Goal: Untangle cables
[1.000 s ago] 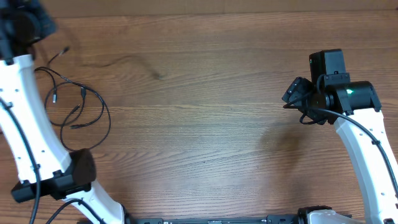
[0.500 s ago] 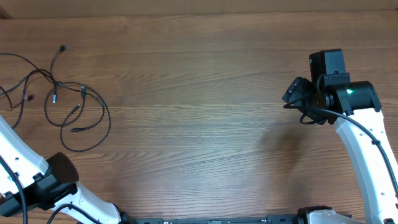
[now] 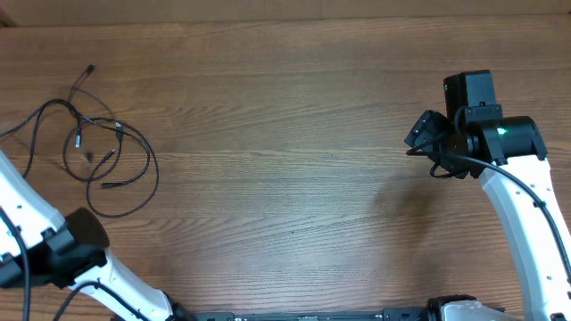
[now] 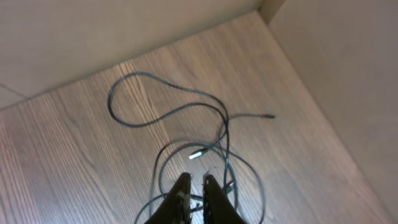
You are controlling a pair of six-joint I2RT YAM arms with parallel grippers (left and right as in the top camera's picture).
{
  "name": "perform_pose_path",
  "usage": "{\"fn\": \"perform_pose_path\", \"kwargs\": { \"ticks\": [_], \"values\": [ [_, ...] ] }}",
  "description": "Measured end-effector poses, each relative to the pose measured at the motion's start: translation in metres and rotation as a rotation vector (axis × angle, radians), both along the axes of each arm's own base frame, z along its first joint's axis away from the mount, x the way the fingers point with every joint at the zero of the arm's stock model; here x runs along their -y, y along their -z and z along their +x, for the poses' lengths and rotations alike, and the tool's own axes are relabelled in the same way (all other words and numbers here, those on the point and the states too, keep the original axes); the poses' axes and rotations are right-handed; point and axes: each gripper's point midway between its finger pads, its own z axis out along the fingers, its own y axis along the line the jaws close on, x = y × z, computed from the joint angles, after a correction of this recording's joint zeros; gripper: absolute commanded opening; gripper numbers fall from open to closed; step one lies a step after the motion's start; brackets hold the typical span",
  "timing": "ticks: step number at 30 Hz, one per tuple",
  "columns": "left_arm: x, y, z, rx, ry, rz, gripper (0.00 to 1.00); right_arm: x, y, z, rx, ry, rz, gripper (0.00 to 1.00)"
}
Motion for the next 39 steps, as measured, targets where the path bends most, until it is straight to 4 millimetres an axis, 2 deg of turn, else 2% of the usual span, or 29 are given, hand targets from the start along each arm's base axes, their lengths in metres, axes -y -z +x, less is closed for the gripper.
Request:
{"fn": "perform_pose_path", "kwargs": {
  "ticks": [2,3,4,7,9,13,19,22,23,25,26,29,30,31,33,37,39],
  "values": [
    [-0.004,0.012,0.006,-0.022,0.000,-0.013,0.09,0.000,0.000,0.000,0.000,0.000,0.000,0.73],
    [-0.006,0.020,0.010,-0.036,0.000,-0.023,0.12,0.000,0.000,0.000,0.000,0.000,0.000,0.73],
    [-0.007,0.026,0.012,-0.046,0.001,-0.029,0.20,0.000,0.000,0.000,-0.001,0.000,0.000,0.73],
    [-0.007,0.036,0.012,-0.076,-0.001,-0.049,0.55,0.000,0.000,0.000,0.000,0.000,0.000,0.73],
    [-0.006,0.039,0.010,-0.085,0.000,-0.057,0.63,0.000,0.000,0.000,0.000,0.000,0.000,0.73],
    [0.000,0.041,0.013,-0.078,0.021,-0.090,0.69,0.000,0.000,0.000,0.000,0.000,0.000,0.77],
    [0.026,0.045,0.028,-0.021,0.124,-0.201,0.72,-0.004,-0.002,0.004,0.016,-0.010,0.019,0.99],
    [0.060,0.042,0.051,0.017,0.280,-0.241,0.77,-0.015,-0.009,0.020,0.084,-0.045,0.072,1.00],
    [0.082,0.040,0.063,0.018,0.376,-0.242,0.79,-0.023,-0.015,0.033,0.138,-0.091,0.096,1.00],
    [0.116,0.040,0.075,0.003,0.510,-0.238,0.82,-0.032,-0.019,0.042,0.180,-0.149,0.122,0.99],
    [0.143,0.041,0.082,-0.013,0.605,-0.236,0.85,-0.040,-0.024,0.052,0.224,-0.205,0.136,0.98],
    [0.202,0.046,0.085,-0.073,0.794,-0.236,0.90,-0.054,-0.035,0.064,0.300,-0.333,0.141,0.98],
    [0.219,0.048,0.084,-0.093,0.846,-0.235,0.97,-0.059,-0.037,0.066,0.317,-0.382,0.133,0.99],
    [0.240,0.051,0.081,-0.127,0.912,-0.237,1.00,-0.064,-0.037,0.064,0.320,-0.424,0.129,1.00],
    [0.271,0.057,0.072,-0.187,1.001,-0.236,1.00,-0.069,-0.034,0.060,0.305,-0.469,0.115,1.00],
    [0.311,0.064,0.062,-0.274,1.107,-0.187,0.99,-0.066,-0.009,0.043,0.177,-0.498,0.094,1.00],
    [0.330,0.070,0.059,-0.310,1.153,-0.164,1.00,-0.060,0.013,0.030,0.059,-0.496,0.082,1.00]
  ]
}}
